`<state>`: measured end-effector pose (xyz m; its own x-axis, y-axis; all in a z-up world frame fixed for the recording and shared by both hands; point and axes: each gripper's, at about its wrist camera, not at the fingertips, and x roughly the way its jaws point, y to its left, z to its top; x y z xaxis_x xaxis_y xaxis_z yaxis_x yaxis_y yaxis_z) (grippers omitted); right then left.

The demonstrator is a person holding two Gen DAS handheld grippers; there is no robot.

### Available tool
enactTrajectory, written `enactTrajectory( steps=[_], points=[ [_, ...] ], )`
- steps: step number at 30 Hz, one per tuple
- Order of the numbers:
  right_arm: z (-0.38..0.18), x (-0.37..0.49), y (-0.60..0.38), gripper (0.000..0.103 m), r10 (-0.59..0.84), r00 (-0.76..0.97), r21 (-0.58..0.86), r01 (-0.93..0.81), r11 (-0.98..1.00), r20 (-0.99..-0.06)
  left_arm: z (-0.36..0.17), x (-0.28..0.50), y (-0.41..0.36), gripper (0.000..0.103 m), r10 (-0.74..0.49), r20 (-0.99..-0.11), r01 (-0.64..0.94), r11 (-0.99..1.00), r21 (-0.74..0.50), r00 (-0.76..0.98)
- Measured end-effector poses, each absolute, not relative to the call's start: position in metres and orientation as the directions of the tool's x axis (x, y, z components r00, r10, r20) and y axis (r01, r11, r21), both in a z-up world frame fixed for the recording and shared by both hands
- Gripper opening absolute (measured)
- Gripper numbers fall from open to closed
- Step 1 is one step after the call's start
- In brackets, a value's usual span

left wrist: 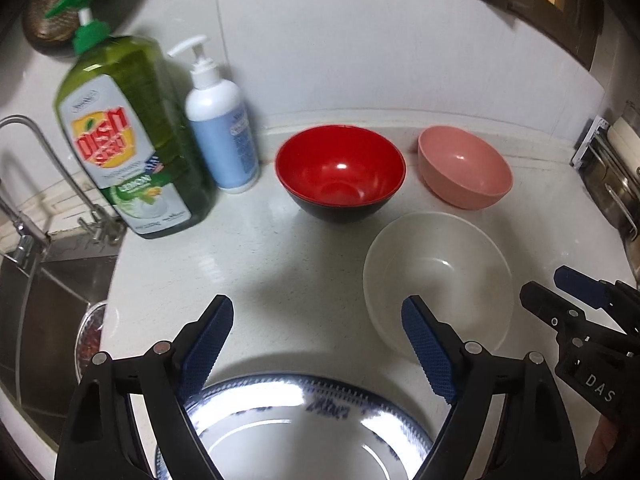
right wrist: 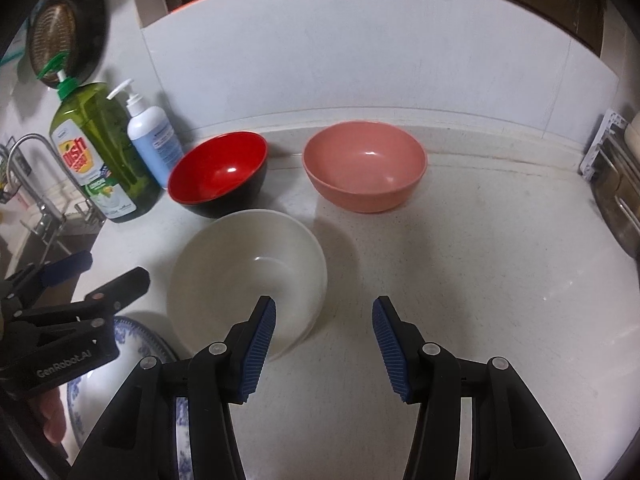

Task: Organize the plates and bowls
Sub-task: 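Move both grippers toward the cream-white bowl rim, then close both grippers on the cream-white bowl rim, then carry the cream-white bowl beside the plate stack and lower it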

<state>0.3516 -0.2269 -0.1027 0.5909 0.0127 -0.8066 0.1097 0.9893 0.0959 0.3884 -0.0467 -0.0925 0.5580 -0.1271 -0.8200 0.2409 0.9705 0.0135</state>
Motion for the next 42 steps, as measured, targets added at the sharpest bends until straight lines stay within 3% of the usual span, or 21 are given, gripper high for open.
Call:
enactTrajectory(
  steps=[4,16,24,30,42],
  points=[
    [-0.114,0.363,-0.231,0.051,0.028,0.567,0.118,0.122,0.985,-0.823,-0.106,0.402,-0.056,0.083,-0.122,-0.837,0.257,0.966,0.022,0.533],
    [-0.132,0.377,-0.23,0.033,0.062,0.522,0.143,0.116,0.983,-0.851,-0.131,0.42,-0.068,0.065,-0.127,-0.874,0.276,0.961,0.009,0.469],
    [-0.136,0.383,-0.228,0.015,0.079,0.501,0.156,0.115,0.981,-0.862,-0.134,0.424,-0.074,0.033,-0.165,-0.879,0.302,0.953,-0.025,0.448],
    [-0.137,0.384,-0.228,0.012,0.088,0.499,0.167,0.115,0.979,-0.862,-0.138,0.425,-0.08,0.012,-0.193,-0.887,0.33,0.943,-0.05,0.418],
    [-0.122,0.37,-0.235,0.011,0.084,0.511,0.178,0.139,0.974,-0.856,-0.124,0.409,-0.091,0.01,-0.21,-0.872,0.339,0.939,-0.055,0.442]
  ],
)
